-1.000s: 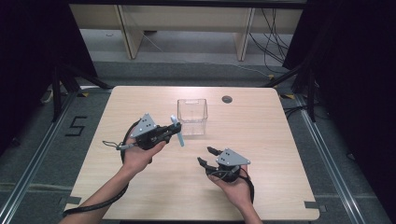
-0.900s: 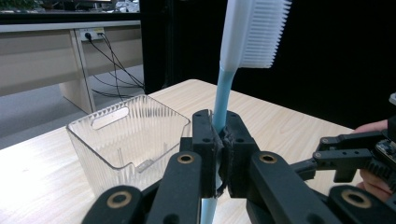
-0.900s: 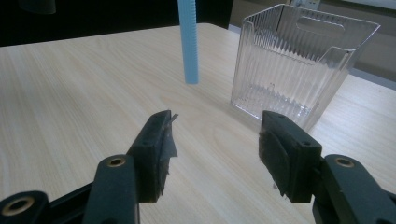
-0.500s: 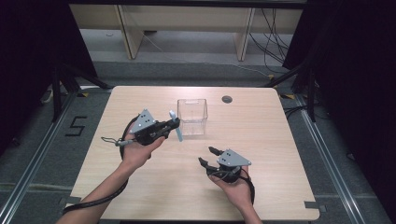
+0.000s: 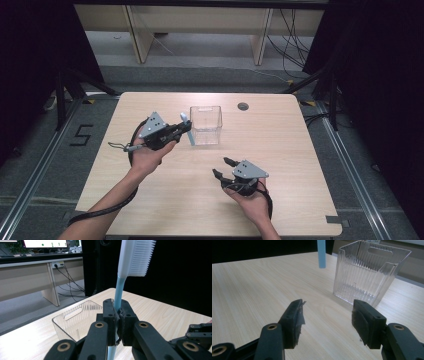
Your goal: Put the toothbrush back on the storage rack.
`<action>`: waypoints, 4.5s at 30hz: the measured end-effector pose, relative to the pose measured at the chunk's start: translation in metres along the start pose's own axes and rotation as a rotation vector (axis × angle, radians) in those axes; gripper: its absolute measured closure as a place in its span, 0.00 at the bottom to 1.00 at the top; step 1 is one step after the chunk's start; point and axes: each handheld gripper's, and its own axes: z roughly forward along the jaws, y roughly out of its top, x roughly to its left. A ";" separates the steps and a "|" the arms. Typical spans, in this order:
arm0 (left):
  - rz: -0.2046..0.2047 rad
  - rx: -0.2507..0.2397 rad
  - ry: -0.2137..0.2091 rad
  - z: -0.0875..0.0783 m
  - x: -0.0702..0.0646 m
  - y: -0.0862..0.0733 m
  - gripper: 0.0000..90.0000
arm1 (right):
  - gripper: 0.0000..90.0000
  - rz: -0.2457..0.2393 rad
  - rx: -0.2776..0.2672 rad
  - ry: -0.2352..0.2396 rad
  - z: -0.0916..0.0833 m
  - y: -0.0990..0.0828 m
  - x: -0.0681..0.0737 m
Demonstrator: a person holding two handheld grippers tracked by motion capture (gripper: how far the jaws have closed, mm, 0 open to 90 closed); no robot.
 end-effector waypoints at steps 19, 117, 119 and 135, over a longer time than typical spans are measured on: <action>0.007 -0.022 0.022 0.005 0.009 0.012 0.95 | 0.48 0.012 0.007 -0.003 0.000 -0.001 0.001; 0.046 -0.006 0.078 0.039 0.036 0.033 0.95 | 0.48 0.010 0.009 -0.002 0.001 -0.002 0.000; 0.044 -0.003 0.078 0.039 0.037 0.033 0.95 | 0.48 0.005 0.017 0.006 0.000 -0.002 -0.001; 0.044 0.022 0.081 0.044 0.037 0.026 0.95 | 0.48 0.019 0.017 0.001 0.000 -0.003 0.000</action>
